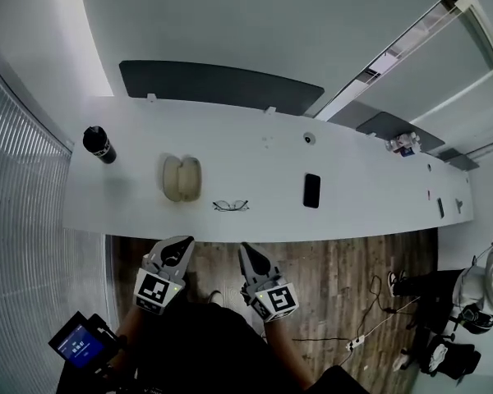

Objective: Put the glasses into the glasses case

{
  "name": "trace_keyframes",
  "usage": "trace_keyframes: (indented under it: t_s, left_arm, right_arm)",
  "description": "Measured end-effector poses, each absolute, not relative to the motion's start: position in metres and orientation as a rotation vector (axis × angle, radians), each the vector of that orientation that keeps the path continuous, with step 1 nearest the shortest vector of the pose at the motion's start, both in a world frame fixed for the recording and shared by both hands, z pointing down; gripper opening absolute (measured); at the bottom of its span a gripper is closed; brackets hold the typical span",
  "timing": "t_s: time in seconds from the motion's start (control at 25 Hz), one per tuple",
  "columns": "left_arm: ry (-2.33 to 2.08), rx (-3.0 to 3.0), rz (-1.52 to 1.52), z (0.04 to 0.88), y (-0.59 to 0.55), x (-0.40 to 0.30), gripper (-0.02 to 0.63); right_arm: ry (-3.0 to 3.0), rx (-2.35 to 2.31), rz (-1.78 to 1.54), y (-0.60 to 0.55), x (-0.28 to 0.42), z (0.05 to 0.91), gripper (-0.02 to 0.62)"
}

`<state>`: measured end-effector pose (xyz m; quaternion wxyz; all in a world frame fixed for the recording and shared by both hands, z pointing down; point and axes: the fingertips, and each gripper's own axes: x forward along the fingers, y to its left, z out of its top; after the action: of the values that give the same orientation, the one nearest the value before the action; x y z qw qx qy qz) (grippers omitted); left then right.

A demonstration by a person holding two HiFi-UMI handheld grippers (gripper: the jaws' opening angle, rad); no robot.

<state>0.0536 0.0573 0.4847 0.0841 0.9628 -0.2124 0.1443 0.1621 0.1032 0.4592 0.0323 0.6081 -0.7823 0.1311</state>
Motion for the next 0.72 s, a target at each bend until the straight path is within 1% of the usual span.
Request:
trace_keyframes:
  t_s: [0.16, 0.32, 0.44, 0.6, 0.72]
  left_arm:
    - [-0.506, 2.947, 0.513, 0.483, 0.041, 0.052, 0.005]
    - [-0.362, 2.958, 0.329, 0.473, 0.021, 0.042, 0.006]
    - [-0.298, 2.997, 0.296, 0.474, 0.006, 0.034, 0.006]
    - [-0.352, 3.071, 0.354, 0.488, -0.024, 0.025, 0.006]
    - [-0.474, 2.976, 0.34, 0.49, -0.045, 0.02, 0.006]
  right_arm:
    - [-2.38, 1.856, 0.399, 0.072, 0.145, 0.467, 0.005]
    - [-2.354, 1.797, 0.324, 0.04, 0.131, 0.479, 0.005]
    - [-2.334, 1.776, 0.269, 0.026, 0.131, 0.487, 0.006]
    - [-2.288, 1.75, 0.243, 0.014, 0.14, 0.501, 0.006]
    - [-2.26, 1.649, 0.213, 0.009, 0.146, 0.514, 0.005]
